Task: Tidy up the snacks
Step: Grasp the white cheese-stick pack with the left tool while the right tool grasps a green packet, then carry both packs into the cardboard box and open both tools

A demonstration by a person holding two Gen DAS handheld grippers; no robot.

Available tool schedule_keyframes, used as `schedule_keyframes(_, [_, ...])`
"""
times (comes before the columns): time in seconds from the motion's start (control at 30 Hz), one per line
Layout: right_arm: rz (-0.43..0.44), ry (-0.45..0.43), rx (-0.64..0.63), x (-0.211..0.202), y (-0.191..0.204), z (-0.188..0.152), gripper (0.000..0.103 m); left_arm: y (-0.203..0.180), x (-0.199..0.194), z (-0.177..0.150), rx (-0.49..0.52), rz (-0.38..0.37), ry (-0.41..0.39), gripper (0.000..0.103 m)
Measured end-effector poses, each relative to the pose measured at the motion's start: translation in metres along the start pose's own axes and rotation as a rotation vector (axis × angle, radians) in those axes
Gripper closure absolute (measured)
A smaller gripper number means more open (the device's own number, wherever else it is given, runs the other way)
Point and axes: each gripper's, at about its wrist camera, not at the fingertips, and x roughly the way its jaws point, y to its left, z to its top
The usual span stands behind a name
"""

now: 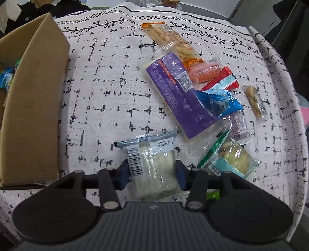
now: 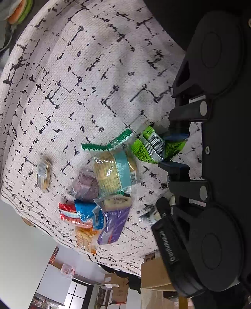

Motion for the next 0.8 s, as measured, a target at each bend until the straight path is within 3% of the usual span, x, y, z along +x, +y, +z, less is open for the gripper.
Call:
schedule_keyframes(0.33, [0.042,-0.057,-0.061,-0.021,0.028,-0.024,0.081,0.031,-0.032,-0.020,0.005,-0.045,-0.042,0.057])
schedule_keyframes(0.8, [0.116,-0.123,-0.155,-0.055,0.078,-0.044,0.081,0.071,-0.100,-0.017,-0.012,-0.072,-0.153,0.057])
